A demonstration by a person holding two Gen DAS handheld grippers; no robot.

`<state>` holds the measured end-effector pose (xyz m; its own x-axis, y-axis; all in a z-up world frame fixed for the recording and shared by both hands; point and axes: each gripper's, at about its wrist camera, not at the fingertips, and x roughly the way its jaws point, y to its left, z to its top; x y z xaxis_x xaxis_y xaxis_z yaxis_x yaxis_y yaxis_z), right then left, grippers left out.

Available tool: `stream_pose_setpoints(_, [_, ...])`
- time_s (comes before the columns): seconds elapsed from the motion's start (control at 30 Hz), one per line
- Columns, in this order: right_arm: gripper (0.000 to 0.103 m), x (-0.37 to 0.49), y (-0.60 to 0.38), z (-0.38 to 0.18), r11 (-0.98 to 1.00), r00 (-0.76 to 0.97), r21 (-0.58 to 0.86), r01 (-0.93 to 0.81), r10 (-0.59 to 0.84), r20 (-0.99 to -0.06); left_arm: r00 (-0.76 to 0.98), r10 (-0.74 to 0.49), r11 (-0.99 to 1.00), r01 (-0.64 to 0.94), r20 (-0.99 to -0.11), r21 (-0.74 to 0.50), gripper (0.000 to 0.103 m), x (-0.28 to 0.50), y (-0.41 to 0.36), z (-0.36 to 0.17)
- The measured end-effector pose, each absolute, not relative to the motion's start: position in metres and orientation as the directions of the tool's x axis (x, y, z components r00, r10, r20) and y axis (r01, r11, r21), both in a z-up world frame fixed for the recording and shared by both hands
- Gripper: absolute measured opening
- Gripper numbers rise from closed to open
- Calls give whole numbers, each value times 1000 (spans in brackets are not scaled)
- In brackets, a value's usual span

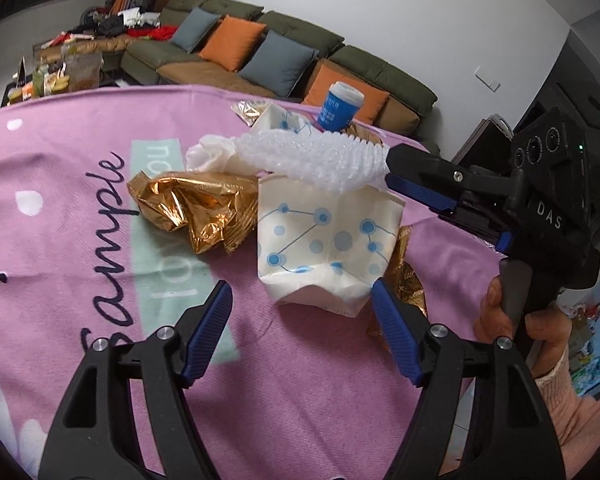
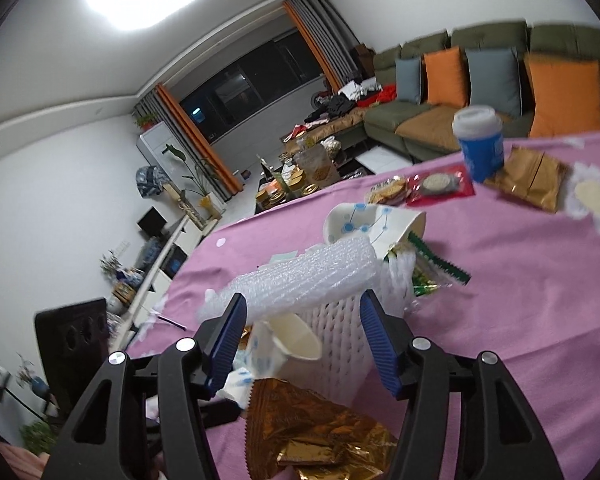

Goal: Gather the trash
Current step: 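Return the left gripper to the table and grasp the white dotted paper cup, then carry the paper cup with the left gripper to the teal bin and release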

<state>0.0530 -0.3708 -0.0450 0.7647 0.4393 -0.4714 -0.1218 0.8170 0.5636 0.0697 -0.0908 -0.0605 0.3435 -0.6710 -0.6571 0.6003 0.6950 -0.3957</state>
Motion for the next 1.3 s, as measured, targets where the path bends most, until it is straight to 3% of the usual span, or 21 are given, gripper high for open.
stream_pose_setpoints(0.1, [57,58,-374,-51,787,758,606,-115,464,-459,331,-668,692,604,-666,-394,66,72,-94,-63])
stream_pose_setpoints(0.2, [55,63,-378,-54,750,751,652,-111,493,-439,314,-676,680,613,-666,-401,53,73,-96,-65])
stream_pose_setpoints(0.3, [40,64,-381,-57,722,748,683,-115,515,-419,307,-674,682,607,-672,-408,40,75,-98,-68])
stream_pose_setpoints(0.4, [28,64,-381,-57,718,747,685,-122,521,-413,297,-682,680,594,-669,-429,39,78,-95,-70])
stream_pose_setpoints(0.47, [15,65,-382,-56,715,747,687,-129,526,-407,312,-675,689,590,-669,-421,46,78,-93,-69])
stream_pose_setpoints(0.5, [11,65,-382,-56,715,746,686,-132,527,-406,323,-674,694,585,-664,-419,55,78,-90,-68])
stream_pose_setpoints(0.6, [10,59,-385,-53,734,759,666,-135,509,-407,345,-677,699,579,-650,-420,69,78,-84,-64])
stream_pose_setpoints(1.0, [9,57,-400,-52,758,775,643,-112,471,-420,289,-696,674,577,-657,-461,72,106,-101,-65])
stream_pose_setpoints(1.07, [9,57,-399,-52,762,773,638,-112,471,-426,272,-703,669,567,-657,-481,70,111,-104,-68])
stream_pose_setpoints(1.2, [9,57,-396,-52,767,770,630,-117,471,-431,247,-719,657,545,-650,-521,54,113,-104,-74])
stream_pose_setpoints(1.3, [9,58,-394,-50,763,769,634,-124,478,-425,261,-714,667,536,-650,-517,50,110,-100,-73])
